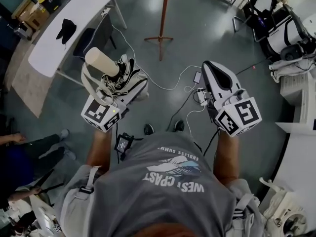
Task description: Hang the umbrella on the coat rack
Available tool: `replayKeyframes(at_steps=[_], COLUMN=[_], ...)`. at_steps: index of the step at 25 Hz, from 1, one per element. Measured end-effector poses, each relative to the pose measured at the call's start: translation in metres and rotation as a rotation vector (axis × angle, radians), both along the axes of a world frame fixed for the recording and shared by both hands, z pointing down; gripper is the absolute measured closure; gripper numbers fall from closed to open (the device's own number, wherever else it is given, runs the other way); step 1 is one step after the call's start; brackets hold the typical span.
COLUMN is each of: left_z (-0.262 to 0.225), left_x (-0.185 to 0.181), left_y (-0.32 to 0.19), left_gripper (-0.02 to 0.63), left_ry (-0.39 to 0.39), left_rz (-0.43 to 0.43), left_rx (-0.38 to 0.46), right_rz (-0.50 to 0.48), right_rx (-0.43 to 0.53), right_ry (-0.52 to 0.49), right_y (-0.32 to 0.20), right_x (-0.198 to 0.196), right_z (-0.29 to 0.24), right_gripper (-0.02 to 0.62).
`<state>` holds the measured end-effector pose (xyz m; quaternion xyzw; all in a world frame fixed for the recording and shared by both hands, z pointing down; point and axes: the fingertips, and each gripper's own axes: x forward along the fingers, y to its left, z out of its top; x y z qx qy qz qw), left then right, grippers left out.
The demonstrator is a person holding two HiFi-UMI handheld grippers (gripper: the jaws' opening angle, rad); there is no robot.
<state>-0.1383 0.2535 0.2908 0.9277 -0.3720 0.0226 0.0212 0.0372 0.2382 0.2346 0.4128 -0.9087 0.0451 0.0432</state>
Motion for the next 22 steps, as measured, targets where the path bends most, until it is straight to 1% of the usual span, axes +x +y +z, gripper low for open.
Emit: replayKeyframes(at_steps=[4, 7, 9, 13, 18, 22], left_z=[0.006, 0.013, 0.017, 0.022, 0.018, 0.016], left_x=[0.009, 0.021, 0.030, 0.044, 0.072, 0.087], left_y=[-0.014, -0.028, -0.038, -0.062, -0.098, -0.122], left_gripper=[0.288, 0.288, 0.288, 0.288, 0.288, 0.288], left_ry=[-0.002, -0.019, -0.034, -0.042, -0.062, -0.063], left_rz=[-0.001, -0.015, -0.035, -0.103, -0.141, -0.176], left_rx=[-0.019, -0.030, -0.033, -0.042, -0.038, -0.037], right_rz=[-0.002, -0.013, -0.028, -0.066, -0.102, -0.147], right_rx=[-0.012, -0.015, -0.019, -0.022, -0.028, -0.030], right_ry=[-0.005, -0.025, -0.041, -0.067, -0.080, -0.088], right_y=[-0.019, -0.038, -0.052, -0.082, -0.127, -0.158], right_x=[0.008, 0.020, 0.030, 0.051, 0.081, 0.090], right_z=[0.006, 0.011, 0.016, 0.019, 0.020, 0.022], right_gripper=[0.566, 0.566, 0.566, 0.566, 0.566, 0.566])
